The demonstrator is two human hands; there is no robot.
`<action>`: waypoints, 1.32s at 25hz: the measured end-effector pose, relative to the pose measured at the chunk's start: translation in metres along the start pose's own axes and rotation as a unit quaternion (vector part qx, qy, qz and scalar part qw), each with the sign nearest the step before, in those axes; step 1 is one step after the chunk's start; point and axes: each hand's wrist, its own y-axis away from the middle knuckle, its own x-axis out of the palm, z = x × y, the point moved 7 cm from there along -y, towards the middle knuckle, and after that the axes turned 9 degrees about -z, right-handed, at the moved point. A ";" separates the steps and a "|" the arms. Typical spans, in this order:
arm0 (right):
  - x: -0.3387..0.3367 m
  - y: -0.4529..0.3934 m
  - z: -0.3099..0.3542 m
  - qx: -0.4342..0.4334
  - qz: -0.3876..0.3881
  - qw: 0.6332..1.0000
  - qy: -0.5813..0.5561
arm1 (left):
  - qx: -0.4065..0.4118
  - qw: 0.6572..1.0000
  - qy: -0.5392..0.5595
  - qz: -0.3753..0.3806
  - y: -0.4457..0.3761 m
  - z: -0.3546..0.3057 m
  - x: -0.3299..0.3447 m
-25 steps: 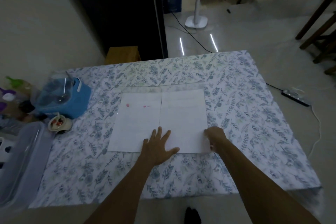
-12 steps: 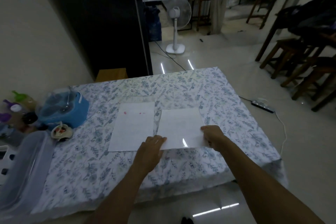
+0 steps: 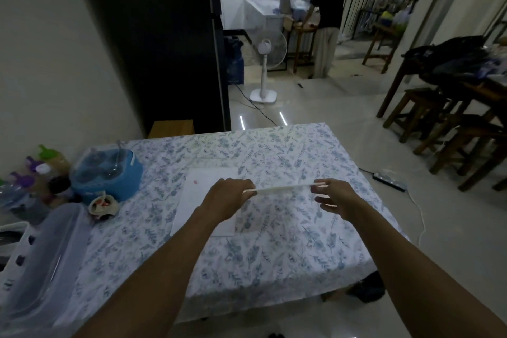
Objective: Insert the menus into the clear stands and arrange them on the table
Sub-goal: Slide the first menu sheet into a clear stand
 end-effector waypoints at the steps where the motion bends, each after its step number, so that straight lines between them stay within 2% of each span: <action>1: 0.002 -0.004 0.005 -0.013 -0.002 1.000 0.010 | -0.006 1.000 -0.004 0.002 -0.009 0.003 -0.001; 7: 0.019 -0.065 0.037 -0.060 -0.020 0.997 0.053 | -0.052 0.998 0.013 -0.021 -0.087 0.034 -0.006; 9: 0.032 -0.095 0.052 -0.094 -0.029 0.989 0.108 | -0.084 0.996 0.024 -0.023 -0.120 0.053 -0.006; 12: 0.051 -0.133 0.067 -0.179 -0.048 0.937 0.295 | -0.122 0.992 0.027 -0.020 -0.156 0.075 0.003; 14: 0.066 -0.151 0.065 -0.203 -0.026 0.904 0.377 | -0.138 0.990 0.037 -0.021 -0.170 0.086 0.010; 17: 0.076 -0.167 0.048 -0.198 0.000 0.890 0.411 | -0.153 0.987 0.043 -0.023 -0.179 0.094 0.013; 21: 0.079 -0.170 0.036 -0.166 0.010 0.872 0.460 | -0.141 0.989 0.037 0.014 -0.180 0.091 0.018; 26: 0.083 -0.147 0.032 -0.107 -0.023 0.881 0.461 | -0.139 0.988 0.065 0.017 -0.166 0.094 0.010; 29: 0.100 -0.125 0.023 -0.112 -0.008 0.878 0.466 | -0.146 0.986 0.081 0.021 -0.148 0.104 0.000; 33: 0.150 -0.092 0.004 -0.141 0.022 0.847 0.512 | -0.157 0.983 0.089 0.027 -0.102 0.132 -0.008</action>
